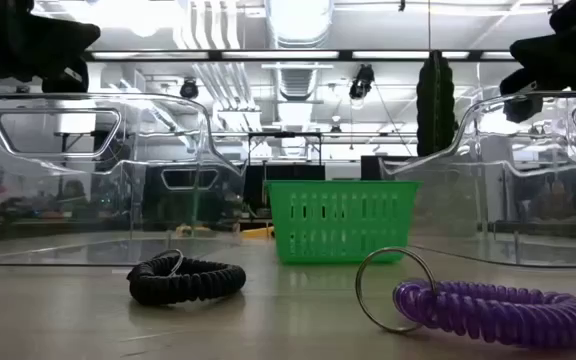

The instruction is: Sort spring keychains

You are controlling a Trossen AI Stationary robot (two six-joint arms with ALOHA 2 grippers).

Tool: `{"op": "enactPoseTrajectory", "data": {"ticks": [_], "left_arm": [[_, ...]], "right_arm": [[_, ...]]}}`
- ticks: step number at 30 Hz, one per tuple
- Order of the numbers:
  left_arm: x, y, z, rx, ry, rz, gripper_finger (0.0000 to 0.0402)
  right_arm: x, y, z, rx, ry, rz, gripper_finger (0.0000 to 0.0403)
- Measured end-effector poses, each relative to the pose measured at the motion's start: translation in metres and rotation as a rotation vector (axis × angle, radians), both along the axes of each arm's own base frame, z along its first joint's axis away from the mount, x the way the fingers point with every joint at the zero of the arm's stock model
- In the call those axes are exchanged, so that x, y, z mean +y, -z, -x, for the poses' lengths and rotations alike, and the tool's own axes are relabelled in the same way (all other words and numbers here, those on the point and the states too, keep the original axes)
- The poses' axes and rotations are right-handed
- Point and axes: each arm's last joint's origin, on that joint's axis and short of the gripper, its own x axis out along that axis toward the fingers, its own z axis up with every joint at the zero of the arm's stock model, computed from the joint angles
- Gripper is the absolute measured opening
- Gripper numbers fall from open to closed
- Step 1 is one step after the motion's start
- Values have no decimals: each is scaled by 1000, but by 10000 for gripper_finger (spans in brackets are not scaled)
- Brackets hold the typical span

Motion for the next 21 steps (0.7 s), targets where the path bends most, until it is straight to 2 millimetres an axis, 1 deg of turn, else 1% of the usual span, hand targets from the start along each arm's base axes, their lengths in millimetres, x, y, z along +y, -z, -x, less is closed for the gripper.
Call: {"op": "enactPoseTrajectory", "data": {"ticks": [11,13,16,18,21], "left_arm": [[0,-1,0,-7,1,10,0],[1,-6,1,-53,8,63,0],[2,-17,4,-168,30,197,0],[4,-27,8,-266,51,286,0],[7,-40,16,-412,76,381,0]], "right_arm": [[0,0,0,0,0,0,9],[0,0,0,0,0,-1,9],[-1,-2,0,-18,20,-6,9],[-2,-8,0,-59,60,-125,9],[-4,-19,3,-139,67,-380,9]]}}
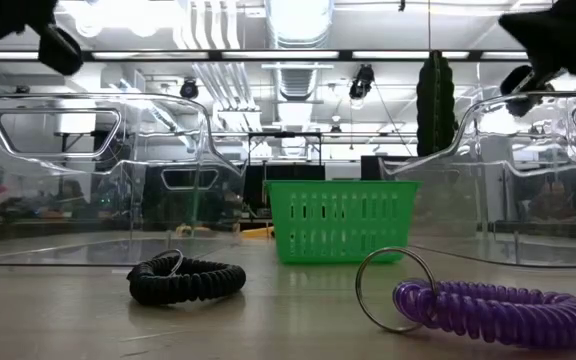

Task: Sort spring keychains
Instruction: Put the top left black spring keychain into the left transparent bin

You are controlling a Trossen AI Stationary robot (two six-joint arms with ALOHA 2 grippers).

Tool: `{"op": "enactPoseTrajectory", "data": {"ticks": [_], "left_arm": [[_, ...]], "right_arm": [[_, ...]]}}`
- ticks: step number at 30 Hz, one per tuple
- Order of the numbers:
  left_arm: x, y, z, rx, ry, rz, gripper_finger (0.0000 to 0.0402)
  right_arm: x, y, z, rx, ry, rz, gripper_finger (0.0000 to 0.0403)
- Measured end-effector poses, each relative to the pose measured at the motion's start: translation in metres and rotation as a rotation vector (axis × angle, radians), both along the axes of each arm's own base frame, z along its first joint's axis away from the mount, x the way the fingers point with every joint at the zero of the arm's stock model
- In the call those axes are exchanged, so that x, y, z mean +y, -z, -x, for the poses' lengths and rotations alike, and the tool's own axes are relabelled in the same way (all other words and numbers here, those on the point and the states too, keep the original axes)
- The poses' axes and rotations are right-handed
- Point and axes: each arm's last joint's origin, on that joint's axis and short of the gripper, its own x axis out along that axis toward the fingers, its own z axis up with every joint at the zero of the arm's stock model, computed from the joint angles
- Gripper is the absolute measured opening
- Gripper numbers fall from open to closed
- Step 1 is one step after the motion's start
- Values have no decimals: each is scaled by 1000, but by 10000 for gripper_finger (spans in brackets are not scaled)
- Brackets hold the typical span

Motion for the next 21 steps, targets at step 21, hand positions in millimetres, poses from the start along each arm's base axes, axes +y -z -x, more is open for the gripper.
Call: {"op": "enactPoseTrajectory", "data": {"ticks": [21], "left_arm": [[17,-46,26,-311,-43,365,0]], "right_arm": [[1,-128,-17,-309,-75,-428,9]]}}
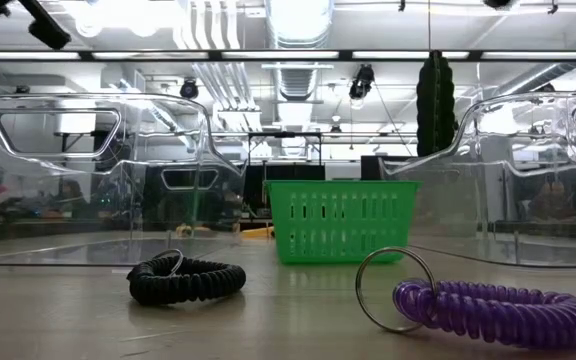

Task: Sort spring keychains
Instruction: Put the top left black spring keychain into the left transparent bin

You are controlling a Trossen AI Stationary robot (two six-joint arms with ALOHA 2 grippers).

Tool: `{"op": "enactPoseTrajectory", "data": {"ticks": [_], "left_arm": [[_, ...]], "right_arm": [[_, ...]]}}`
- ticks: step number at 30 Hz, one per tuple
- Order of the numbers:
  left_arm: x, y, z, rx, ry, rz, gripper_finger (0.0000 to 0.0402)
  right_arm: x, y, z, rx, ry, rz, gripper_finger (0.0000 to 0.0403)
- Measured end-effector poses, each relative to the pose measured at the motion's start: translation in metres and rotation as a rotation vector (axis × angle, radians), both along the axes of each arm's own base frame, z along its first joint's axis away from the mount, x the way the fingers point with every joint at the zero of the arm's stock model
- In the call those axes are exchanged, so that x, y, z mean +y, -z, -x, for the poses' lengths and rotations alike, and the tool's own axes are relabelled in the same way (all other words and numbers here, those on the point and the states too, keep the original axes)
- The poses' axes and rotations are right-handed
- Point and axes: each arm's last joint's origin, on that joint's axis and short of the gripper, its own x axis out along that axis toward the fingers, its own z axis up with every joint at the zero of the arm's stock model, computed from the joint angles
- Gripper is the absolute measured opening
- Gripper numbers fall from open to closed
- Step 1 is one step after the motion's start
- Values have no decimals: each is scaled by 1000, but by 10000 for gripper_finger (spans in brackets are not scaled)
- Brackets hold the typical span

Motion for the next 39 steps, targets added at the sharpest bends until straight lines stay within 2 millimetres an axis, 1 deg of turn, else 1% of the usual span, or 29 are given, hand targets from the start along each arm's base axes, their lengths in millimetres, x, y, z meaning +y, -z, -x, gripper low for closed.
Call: {"op": "enactPoseTrajectory", "data": {"ticks": [2,5,8,10,12,15,18,21,22,25,29,33,36,39], "left_arm": [[2,-1,1,-1,8,100,0],[4,-4,0,15,26,189,0],[1,-5,-10,150,22,241,0],[-1,-10,-16,258,16,262,5],[-3,-17,-22,351,5,286,19],[-6,-32,-29,468,-13,275,54],[-8,-54,-34,555,-43,254,98],[-9,-74,-39,654,-86,229,140],[-9,-79,-40,684,-100,238,150],[-8,-90,-46,808,-151,232,169],[-8,-95,-60,978,-191,244,172],[-1,-94,-84,1162,-183,256,173],[14,-90,-104,1269,-158,332,173],[37,-86,-122,1361,-112,363,173]], "right_arm": [[3,-16,-12,39,16,37,9],[11,-27,-32,210,-105,103,9],[17,-22,-54,484,-176,91,9],[20,-17,-64,649,-206,92,9],[22,-18,-70,745,-246,74,9],[28,-15,-78,892,-357,36,9],[36,-10,-79,1097,-493,-30,19],[47,-6,-75,1331,-637,-70,35],[52,-4,-73,1414,-684,-80,41],[64,-1,-69,1577,-802,-69,54],[79,4,-68,1687,-871,-37,64],[88,13,-70,1730,-887,-13,70],[93,22,-71,1778,-889,-5,73],[96,28,-70,1808,-892,-7,75]]}}
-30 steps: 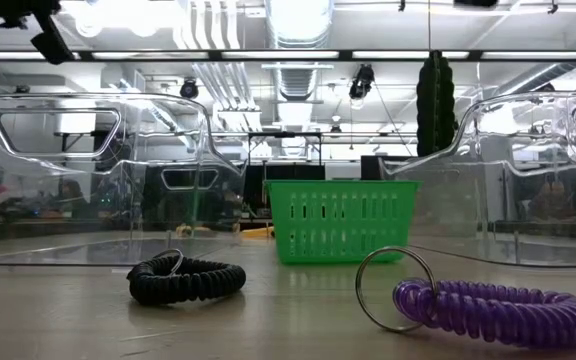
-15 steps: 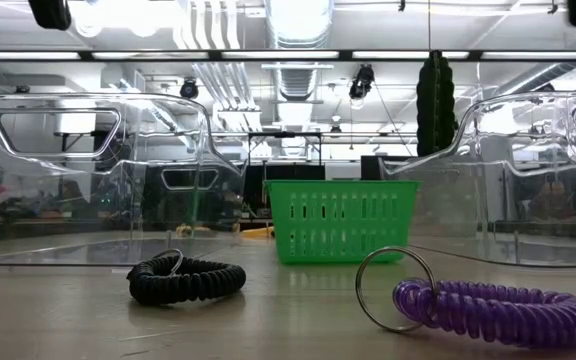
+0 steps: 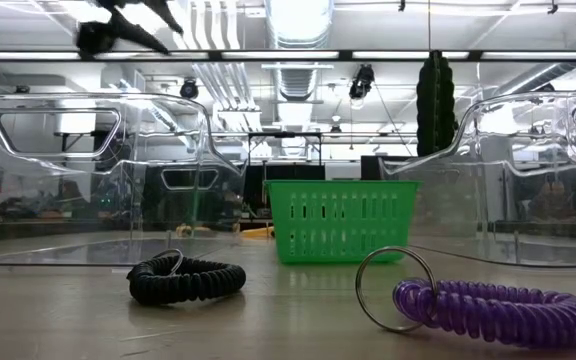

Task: Sort spring keychains
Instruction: Put the top left black spring keychain into the left transparent bin

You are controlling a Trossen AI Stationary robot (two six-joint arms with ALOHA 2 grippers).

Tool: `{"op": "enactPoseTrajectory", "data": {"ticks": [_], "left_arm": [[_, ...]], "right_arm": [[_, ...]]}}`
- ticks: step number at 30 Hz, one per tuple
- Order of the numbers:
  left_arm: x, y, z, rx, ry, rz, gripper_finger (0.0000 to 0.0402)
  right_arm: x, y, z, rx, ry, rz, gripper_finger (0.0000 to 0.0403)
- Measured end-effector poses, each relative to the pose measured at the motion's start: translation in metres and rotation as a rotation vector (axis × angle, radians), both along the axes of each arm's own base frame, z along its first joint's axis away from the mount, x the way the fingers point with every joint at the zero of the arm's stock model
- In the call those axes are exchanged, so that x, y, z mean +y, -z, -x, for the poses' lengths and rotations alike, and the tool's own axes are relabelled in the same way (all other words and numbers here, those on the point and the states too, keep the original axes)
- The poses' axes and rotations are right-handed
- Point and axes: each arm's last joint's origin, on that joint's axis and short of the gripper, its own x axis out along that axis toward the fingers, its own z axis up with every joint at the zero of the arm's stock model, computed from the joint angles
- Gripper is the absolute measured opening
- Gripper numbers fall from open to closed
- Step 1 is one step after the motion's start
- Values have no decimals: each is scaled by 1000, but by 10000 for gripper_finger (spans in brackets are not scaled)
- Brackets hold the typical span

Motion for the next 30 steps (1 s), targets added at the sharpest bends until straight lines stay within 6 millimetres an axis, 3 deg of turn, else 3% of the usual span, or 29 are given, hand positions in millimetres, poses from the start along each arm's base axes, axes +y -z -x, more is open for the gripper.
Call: {"op": "enactPoseTrajectory", "data": {"ticks": [7,13,16,22,30], "left_arm": [[56,16,-33,169,66,51,172],[91,34,-50,350,107,63,172],[107,54,-61,446,112,82,172],[128,97,-81,590,148,147,172],[139,145,-97,742,193,230,172]], "right_arm": [[3,10,3,47,18,25,68],[3,13,4,47,19,38,63],[3,12,4,44,19,38,66],[3,12,4,41,17,41,73],[3,12,4,41,19,43,65]]}}
